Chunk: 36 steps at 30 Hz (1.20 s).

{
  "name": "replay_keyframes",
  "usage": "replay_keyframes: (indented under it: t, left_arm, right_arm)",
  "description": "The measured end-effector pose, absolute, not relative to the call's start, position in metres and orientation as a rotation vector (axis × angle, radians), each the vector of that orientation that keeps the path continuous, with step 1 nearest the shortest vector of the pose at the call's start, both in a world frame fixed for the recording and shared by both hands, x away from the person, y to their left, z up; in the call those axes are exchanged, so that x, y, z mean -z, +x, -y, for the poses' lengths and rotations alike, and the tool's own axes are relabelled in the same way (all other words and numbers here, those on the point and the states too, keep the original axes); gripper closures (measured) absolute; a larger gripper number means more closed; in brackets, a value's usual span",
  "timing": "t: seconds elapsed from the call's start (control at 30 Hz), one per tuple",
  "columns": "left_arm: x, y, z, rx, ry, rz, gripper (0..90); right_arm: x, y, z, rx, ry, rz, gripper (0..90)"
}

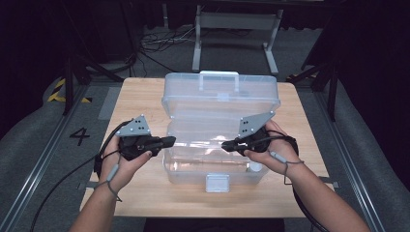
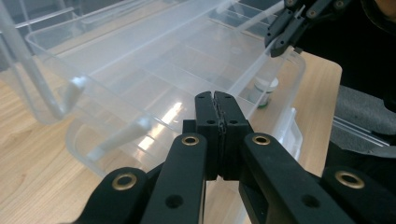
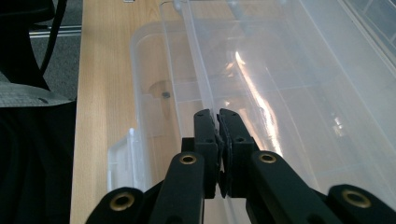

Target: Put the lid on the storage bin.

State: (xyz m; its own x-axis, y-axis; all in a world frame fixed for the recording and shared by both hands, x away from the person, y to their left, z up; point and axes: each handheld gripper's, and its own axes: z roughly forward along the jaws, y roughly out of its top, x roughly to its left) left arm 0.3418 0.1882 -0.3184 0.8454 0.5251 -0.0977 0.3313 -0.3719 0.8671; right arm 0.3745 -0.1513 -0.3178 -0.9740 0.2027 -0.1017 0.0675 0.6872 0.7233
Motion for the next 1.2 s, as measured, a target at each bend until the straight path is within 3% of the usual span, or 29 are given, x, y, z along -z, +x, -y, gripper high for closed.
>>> replay_keyframes:
  t: [0.57,1.2]
  left_arm:
    - [0.304,0.362,-0.184,-0.305,1.906,-0.748,89.6]
    - [0.304,0.364,-0.181,-0.297,1.907,-0.771,89.8]
  right_arm:
    - [0.321,0.368,0.153,-1.152,0.206,-2.699,87.0]
    - [0.329,0.359,0.151,-1.139,0.221,-2.706,86.0]
